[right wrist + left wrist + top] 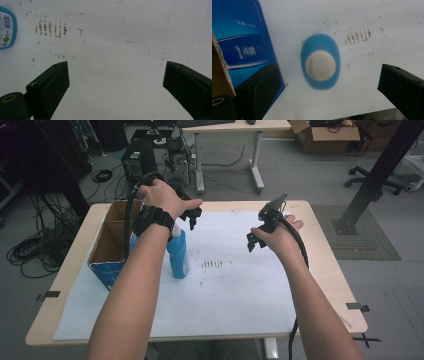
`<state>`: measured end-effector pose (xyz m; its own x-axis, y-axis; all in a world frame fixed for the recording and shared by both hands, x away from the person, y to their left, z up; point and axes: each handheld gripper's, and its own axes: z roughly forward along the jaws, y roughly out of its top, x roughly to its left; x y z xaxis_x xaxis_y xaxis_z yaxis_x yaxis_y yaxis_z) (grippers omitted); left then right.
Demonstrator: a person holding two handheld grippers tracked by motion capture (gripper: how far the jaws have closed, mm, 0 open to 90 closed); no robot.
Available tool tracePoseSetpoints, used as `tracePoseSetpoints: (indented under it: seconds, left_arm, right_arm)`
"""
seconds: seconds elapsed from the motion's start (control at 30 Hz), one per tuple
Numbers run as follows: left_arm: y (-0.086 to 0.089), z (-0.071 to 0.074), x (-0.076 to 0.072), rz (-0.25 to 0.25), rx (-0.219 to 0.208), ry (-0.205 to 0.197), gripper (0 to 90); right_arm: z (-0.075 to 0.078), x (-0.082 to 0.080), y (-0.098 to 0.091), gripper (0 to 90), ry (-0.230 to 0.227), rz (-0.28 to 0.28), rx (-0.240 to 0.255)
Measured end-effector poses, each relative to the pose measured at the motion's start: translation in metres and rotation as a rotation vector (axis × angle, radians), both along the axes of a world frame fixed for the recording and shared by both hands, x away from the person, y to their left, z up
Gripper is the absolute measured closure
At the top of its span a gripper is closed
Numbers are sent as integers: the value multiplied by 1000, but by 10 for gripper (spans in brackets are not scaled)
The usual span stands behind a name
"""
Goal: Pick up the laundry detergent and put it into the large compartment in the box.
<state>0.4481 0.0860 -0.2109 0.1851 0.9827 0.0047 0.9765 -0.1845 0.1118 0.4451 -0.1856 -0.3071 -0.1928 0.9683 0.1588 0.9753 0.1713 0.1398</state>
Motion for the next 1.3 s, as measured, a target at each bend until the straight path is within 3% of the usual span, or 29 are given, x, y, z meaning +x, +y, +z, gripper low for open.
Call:
tracePoseSetpoints:
  seconds: [0.33, 0.47, 1.3]
  left_arm:
    - [1, -18, 1, 19, 3, 8, 48]
    - [1, -22, 1, 18, 25, 8, 47]
    - [-1, -58, 4, 61, 22, 31, 47]
  right_arm:
    - [-4, -1, -1, 68, 5, 0, 3]
    - [-5, -1, -1, 68, 5, 3, 6]
    - [-17, -3, -1, 69, 12, 14, 14]
